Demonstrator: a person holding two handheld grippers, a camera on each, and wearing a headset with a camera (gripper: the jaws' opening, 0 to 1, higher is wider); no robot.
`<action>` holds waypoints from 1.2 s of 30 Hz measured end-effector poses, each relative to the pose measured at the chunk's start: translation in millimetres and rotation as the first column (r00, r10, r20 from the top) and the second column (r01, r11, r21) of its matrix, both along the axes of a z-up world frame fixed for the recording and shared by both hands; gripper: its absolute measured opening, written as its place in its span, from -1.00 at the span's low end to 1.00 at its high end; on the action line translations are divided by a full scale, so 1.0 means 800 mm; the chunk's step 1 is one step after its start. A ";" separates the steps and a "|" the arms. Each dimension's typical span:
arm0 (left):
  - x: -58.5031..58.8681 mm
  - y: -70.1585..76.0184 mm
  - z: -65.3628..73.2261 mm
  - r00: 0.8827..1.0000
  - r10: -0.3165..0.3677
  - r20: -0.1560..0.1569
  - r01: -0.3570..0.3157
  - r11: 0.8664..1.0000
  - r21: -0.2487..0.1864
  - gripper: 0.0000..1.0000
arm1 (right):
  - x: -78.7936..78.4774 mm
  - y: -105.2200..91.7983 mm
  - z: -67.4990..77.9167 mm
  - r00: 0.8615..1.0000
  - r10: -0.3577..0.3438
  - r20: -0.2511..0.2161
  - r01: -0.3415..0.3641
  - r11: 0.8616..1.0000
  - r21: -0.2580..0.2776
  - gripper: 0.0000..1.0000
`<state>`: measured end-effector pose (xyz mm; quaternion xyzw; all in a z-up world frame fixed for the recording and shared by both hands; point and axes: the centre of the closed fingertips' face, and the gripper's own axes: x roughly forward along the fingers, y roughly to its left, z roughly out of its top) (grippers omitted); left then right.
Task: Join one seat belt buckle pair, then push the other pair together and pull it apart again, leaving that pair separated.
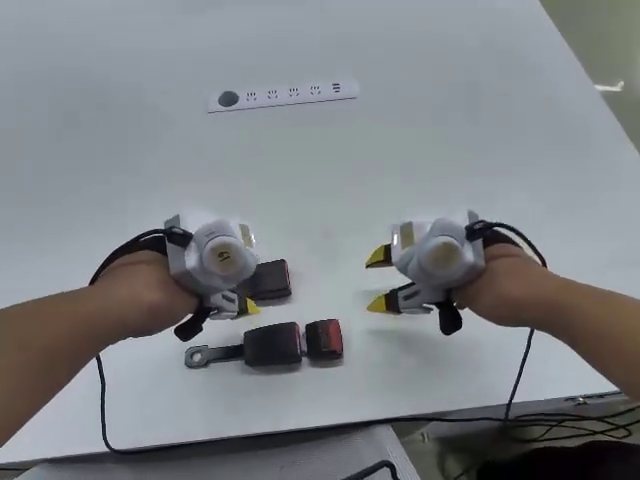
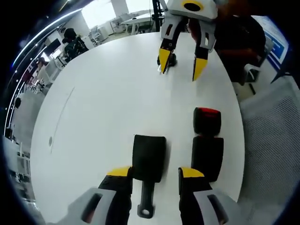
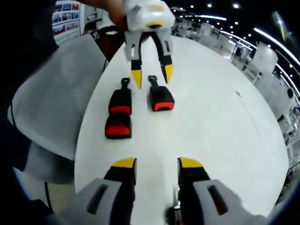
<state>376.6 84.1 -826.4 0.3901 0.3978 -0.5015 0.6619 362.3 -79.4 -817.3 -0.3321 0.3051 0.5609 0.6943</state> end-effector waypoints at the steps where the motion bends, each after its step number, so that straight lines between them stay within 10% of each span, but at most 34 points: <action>1: 0.001 0.001 -0.003 1.000 0.000 -0.003 0.000 1.000 0.010 -0.19 | 0.005 -0.010 -0.001 1.000 -0.018 -0.003 0.018 1.000 -0.006 -0.32; 14: 0.013 -0.003 -0.010 0.999 -0.032 -0.028 0.033 0.999 0.035 -0.17 | 0.036 -0.122 -0.022 0.994 -0.105 -0.017 0.101 0.985 -0.139 -0.23; 27: 0.007 -0.007 -0.026 0.993 -0.080 -0.092 0.083 0.996 0.040 -0.33 | 0.030 -0.124 -0.037 0.998 -0.046 -0.045 0.037 0.981 -0.189 -0.34; 36: 0.015 -0.001 -0.037 0.981 -0.183 -0.060 0.188 0.977 0.096 -0.36 | 0.031 -0.116 -0.037 0.998 -0.029 -0.064 0.016 0.980 -0.200 -0.37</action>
